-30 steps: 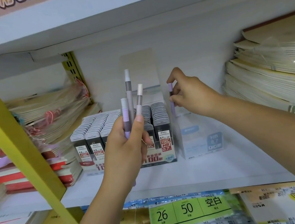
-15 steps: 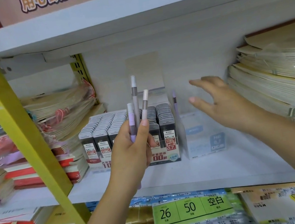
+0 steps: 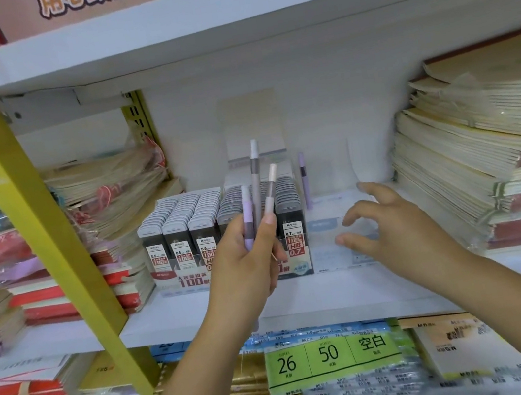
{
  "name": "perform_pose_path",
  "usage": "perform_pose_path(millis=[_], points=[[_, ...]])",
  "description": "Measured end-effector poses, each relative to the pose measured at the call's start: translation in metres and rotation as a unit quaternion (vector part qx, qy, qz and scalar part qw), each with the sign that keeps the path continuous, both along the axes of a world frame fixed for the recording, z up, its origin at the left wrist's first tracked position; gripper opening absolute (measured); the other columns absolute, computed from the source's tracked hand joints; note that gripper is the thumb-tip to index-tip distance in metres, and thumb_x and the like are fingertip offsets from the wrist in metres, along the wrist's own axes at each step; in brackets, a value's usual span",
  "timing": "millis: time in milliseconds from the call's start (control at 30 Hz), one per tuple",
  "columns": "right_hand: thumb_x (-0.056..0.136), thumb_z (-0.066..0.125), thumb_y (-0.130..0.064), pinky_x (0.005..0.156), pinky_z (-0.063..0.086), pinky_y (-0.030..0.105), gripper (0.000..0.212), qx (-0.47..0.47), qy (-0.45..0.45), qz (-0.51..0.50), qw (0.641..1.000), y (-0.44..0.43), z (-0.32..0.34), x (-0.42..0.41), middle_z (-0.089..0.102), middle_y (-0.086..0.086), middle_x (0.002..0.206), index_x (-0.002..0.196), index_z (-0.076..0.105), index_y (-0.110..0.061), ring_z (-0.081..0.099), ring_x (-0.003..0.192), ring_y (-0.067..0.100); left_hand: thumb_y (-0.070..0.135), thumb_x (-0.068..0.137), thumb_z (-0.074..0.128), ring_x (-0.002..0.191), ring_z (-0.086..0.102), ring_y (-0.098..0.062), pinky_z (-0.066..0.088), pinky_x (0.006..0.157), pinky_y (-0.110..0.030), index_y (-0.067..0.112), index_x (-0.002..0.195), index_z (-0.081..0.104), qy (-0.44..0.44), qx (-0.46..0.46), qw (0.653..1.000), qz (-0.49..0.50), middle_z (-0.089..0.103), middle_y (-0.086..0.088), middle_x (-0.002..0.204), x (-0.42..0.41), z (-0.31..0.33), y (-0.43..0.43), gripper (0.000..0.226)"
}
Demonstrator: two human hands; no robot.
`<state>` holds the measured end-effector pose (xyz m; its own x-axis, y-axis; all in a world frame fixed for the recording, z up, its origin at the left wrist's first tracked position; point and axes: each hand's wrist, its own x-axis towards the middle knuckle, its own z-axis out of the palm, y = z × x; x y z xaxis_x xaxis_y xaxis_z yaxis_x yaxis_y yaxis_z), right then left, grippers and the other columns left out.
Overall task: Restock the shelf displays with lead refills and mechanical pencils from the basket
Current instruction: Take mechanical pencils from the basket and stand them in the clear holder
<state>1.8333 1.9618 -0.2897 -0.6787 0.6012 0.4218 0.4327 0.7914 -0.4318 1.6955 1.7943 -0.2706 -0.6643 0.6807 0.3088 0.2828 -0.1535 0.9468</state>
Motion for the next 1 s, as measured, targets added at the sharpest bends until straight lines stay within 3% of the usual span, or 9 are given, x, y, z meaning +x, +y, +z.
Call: perform_pose_path(millis=[133,200,300,400,500,567,667,733,1000], points=[[0.081,0.046,-0.07,0.108,0.029,0.032,0.067,0.027,-0.013,-0.028,0.999,-0.009,0.026,0.005,0.022,-0.005,0.156,0.139,0.041,-0.037,0.026,0.142,0.019,0.035,0.102,0.053,0.035,0.038,-0.004,0.032,0.035,-0.016,0.02,0.083,0.056,0.0,-0.001,0.999,-0.033,0.056,0.008,0.049,0.002,0.001,0.003,0.024],[0.085,0.04,-0.065,0.1,0.034,0.025,0.06,0.047,0.101,-0.002,0.994,-0.02,0.048,0.002,0.047,-0.009,0.138,0.135,0.05,-0.033,0.041,0.131,0.013,0.035,0.101,0.055,0.038,0.04,-0.006,0.033,0.037,-0.016,0.023,0.084,0.057,0.006,0.001,0.999,-0.053,0.06,0.006,0.055,0.002,0.002,0.005,0.021],[0.092,0.059,-0.04,0.073,0.045,0.006,0.023,-0.157,0.21,0.13,0.956,-0.036,0.071,-0.014,0.072,-0.017,0.094,0.115,0.057,-0.041,0.064,0.089,-0.003,0.034,0.1,0.057,0.039,0.042,-0.007,0.034,0.039,-0.016,0.023,0.084,0.058,0.014,0.003,0.997,-0.08,0.063,0.004,0.059,0.005,0.003,0.01,0.02],[0.092,0.064,-0.014,0.058,0.055,0.017,0.023,-0.29,0.224,0.195,0.91,-0.037,0.076,-0.03,0.076,-0.004,0.081,0.11,0.06,-0.026,0.069,0.066,0.005,0.037,0.101,0.054,0.04,0.045,-0.006,0.035,0.039,-0.016,0.02,0.085,0.059,0.015,0.0,0.997,-0.081,0.065,0.005,0.059,0.005,0.002,0.013,0.024],[0.093,0.06,-0.006,0.051,0.055,0.024,0.021,-0.301,0.354,0.166,0.87,-0.016,0.096,-0.029,0.075,0.004,0.079,0.108,0.052,-0.019,0.07,0.064,0.015,0.041,0.102,0.047,0.041,0.046,-0.006,0.035,0.039,-0.014,0.015,0.092,0.061,0.003,0.006,0.999,-0.049,0.067,0.005,0.063,-0.004,-0.001,0.012,0.032],[0.094,0.059,-0.006,0.054,0.057,0.026,0.022,-0.211,0.394,0.116,0.887,0.009,0.109,-0.026,0.074,0.007,0.081,0.1,0.046,-0.022,0.072,0.068,0.018,0.039,0.103,0.045,0.039,0.044,-0.006,0.034,0.039,-0.014,0.018,0.097,0.064,-0.006,0.02,0.999,-0.026,0.067,0.004,0.063,-0.012,-0.003,0.009,0.029],[0.092,0.061,-0.007,0.07,0.06,0.038,0.023,-0.068,0.273,0.08,0.956,0.033,0.107,-0.037,0.071,0.012,0.088,0.1,0.043,-0.02,0.071,0.074,0.024,0.036,0.104,0.045,0.037,0.041,-0.007,0.032,0.038,-0.014,0.019,0.097,0.064,-0.013,0.03,0.999,-0.008,0.066,0.003,0.061,-0.018,-0.005,0.007,0.026],[0.091,0.062,-0.008,0.077,0.057,0.042,0.025,-0.011,0.176,0.082,0.981,0.04,0.098,-0.05,0.07,0.013,0.089,0.1,0.044,-0.021,0.07,0.075,0.025,0.037,0.104,0.045,0.037,0.041,-0.008,0.034,0.039,-0.015,0.02,0.097,0.064,-0.001,0.027,1.0,-0.008,0.066,0.004,0.061,-0.019,-0.006,0.006,0.027],[0.091,0.061,-0.012,0.073,0.055,0.041,0.026,0.043,0.087,0.103,0.99,0.058,0.072,-0.076,0.066,0.007,0.083,0.096,0.04,-0.026,0.066,0.072,0.023,0.037,0.104,0.044,0.039,0.043,-0.009,0.037,0.042,-0.016,0.019,0.099,0.063,0.016,0.027,0.999,-0.017,0.066,0.004,0.062,-0.019,-0.007,0.006,0.027]])
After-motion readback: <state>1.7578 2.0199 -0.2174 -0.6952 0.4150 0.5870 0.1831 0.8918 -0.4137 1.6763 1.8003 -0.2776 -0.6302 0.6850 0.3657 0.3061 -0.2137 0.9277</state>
